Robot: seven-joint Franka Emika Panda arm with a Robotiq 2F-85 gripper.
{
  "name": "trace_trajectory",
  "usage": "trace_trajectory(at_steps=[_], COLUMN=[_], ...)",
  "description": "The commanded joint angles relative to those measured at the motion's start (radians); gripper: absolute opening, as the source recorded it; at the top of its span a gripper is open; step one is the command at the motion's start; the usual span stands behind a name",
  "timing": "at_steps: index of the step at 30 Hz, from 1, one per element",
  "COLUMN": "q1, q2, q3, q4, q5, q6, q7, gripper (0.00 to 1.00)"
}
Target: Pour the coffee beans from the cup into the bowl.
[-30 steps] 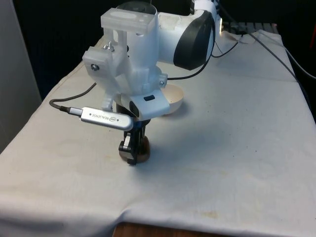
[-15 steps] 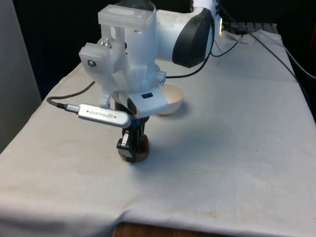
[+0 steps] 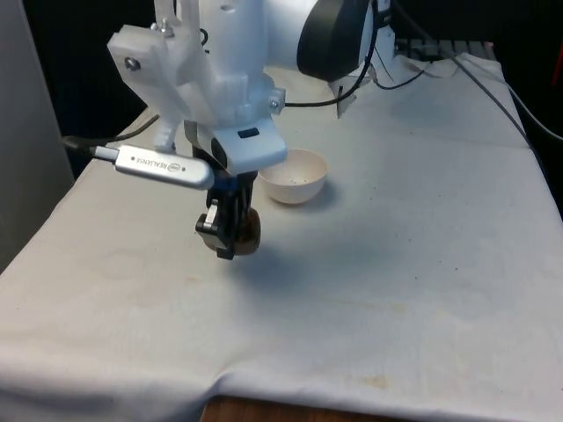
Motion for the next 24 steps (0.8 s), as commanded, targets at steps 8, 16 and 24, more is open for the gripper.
trace_trajectory(at_steps=[8,16,24], q1=[-0.003,-0.007,-0.009], q2=[-0.042,-0.067,-0.090], q3=[-0.008,-0.011,-0.019], q4=[-0.018,-0.024,-0.029], q5=[0.001,0.000,0.000], q6=[-0.031,-0.063,-0.092], q7=[0.003,0.003,0.003], gripper=[0.04,0.04,0.04])
